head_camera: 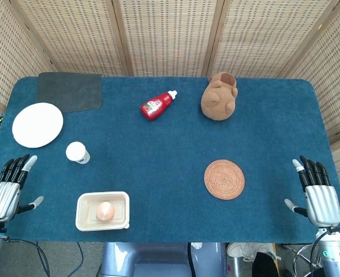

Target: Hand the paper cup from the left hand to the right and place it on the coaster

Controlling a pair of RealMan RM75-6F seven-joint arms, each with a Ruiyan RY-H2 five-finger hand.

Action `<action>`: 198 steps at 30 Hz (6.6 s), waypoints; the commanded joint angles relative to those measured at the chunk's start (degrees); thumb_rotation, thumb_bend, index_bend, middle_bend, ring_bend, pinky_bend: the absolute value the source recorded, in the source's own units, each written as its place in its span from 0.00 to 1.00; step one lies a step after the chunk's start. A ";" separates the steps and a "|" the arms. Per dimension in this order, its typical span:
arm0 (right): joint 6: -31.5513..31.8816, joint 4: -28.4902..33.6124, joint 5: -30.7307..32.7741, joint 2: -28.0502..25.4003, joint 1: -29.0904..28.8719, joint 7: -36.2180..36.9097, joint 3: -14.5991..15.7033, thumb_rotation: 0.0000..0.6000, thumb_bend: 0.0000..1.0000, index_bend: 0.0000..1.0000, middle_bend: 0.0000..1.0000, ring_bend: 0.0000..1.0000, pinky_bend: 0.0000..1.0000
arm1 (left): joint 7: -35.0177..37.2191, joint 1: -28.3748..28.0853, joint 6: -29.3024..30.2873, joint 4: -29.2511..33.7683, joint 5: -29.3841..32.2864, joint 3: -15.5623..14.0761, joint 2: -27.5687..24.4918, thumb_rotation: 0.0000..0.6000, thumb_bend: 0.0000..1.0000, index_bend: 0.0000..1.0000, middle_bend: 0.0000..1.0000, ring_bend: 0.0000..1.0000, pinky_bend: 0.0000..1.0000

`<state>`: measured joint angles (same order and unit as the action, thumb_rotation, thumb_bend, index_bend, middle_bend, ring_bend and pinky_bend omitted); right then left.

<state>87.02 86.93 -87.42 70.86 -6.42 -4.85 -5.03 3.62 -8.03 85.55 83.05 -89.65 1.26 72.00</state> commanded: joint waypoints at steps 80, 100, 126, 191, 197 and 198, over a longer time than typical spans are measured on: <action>-1.01 -1.92 2.12 -0.54 0.21 6.04 -0.88 1.00 0.02 0.00 0.00 0.00 0.00 | -24.23 -38.86 -49.52 -7.35 44.79 1.73 2.33 1.00 0.32 0.30 0.00 0.00 0.00; -1.48 -2.64 2.63 -0.65 0.17 8.02 -1.07 1.00 0.02 0.00 0.00 0.00 0.00 | -25.06 -41.44 -44.81 0.16 43.66 3.73 -0.98 1.00 0.35 0.35 0.00 0.00 0.00; -6.91 -9.34 8.72 0.09 -0.19 15.94 -2.70 1.00 0.02 0.00 0.00 0.00 0.00 | -51.22 -71.56 -42.02 -1.70 70.63 8.89 15.97 1.00 0.35 0.35 0.00 0.00 0.00; -3.23 -6.27 3.18 0.38 0.00 11.95 -1.70 1.00 0.02 0.00 0.00 0.00 0.00 | -10.58 -29.22 -1.35 10.67 23.56 -9.70 -2.38 1.00 0.13 0.00 0.00 0.00 0.00; -3.17 -5.16 2.23 0.70 -0.44 8.86 -1.25 1.00 0.02 0.00 0.00 0.00 0.00 | -5.52 -20.91 3.89 3.90 19.32 -12.42 0.54 1.00 0.13 0.00 0.00 0.00 0.00; -3.27 -5.00 2.21 0.78 -0.52 8.46 -1.20 1.00 0.02 0.00 0.00 0.00 0.00 | -4.80 -19.96 4.29 3.06 18.85 -12.62 0.89 1.00 0.13 0.00 0.00 0.00 0.00</action>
<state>83.84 81.62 -85.07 71.50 -6.79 4.11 -6.35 -3.55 -30.66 88.05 88.86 -68.72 -10.08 71.55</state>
